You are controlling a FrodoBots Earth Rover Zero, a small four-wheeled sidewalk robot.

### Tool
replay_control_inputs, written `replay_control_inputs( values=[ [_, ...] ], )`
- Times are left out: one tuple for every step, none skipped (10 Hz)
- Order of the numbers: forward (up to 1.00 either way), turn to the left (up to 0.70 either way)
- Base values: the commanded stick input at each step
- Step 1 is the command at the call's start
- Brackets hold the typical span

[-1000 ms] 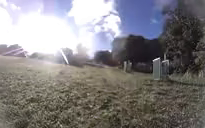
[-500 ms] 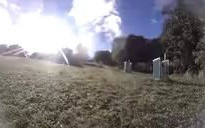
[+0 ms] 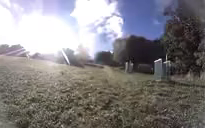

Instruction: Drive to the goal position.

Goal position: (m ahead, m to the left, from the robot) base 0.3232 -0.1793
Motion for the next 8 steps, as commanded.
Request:
replay_control_inputs(
  values=[
    [0.50,-0.32],
    [0.50,-0.16],
    [0.49,0.00],
    [0.27,0.00],
    [0.04,0.00],
    [0.00,0.00],
    [0.00,0.00],
    [0.00,0.00]
  ],
)
